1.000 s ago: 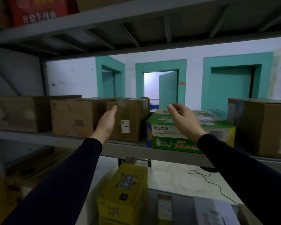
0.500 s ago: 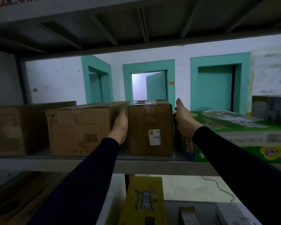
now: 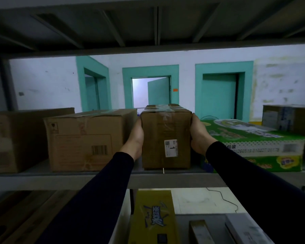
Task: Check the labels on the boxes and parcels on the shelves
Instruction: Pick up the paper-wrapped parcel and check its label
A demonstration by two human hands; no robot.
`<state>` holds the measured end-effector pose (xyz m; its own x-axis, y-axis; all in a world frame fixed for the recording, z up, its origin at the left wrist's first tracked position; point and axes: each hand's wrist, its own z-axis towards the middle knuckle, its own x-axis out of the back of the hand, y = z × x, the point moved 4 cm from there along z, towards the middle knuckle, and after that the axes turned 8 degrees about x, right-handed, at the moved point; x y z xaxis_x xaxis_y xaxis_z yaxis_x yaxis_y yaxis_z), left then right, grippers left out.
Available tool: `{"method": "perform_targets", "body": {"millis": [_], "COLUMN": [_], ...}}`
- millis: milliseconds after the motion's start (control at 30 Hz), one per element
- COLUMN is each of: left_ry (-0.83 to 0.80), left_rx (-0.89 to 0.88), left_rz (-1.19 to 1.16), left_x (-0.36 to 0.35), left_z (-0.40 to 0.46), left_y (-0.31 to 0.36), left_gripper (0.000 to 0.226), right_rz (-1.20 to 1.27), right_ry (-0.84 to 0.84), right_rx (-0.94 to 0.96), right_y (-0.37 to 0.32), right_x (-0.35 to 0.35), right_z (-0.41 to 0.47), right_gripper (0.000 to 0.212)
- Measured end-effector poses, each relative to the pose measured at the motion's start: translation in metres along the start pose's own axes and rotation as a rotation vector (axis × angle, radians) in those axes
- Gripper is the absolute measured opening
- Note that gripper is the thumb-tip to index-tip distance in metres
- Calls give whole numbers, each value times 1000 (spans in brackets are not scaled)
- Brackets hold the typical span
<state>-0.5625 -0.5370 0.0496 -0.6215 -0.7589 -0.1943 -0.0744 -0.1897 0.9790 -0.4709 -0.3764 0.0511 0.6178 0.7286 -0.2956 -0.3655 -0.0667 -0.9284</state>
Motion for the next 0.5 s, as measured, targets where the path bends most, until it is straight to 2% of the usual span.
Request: {"method": "perform_targets", "body": {"millis": [200, 433, 500], "left_ry": [23, 68, 90], "left_rx": [-60, -145, -159], "left_rz": [52, 57, 63], "left_x": [-7, -40, -53], "left_z": [-61, -191, -238], "left_y": [13, 14, 8], "left_gripper": [60, 59, 57], "right_rz": [5, 62, 63], "right_ry": [-90, -351, -399], "right_rx": [66, 170, 148], "right_y": [-21, -47, -49], "right_x": [9, 45, 59], "right_z": [-55, -161, -198], "right_gripper": [54, 65, 66]}}
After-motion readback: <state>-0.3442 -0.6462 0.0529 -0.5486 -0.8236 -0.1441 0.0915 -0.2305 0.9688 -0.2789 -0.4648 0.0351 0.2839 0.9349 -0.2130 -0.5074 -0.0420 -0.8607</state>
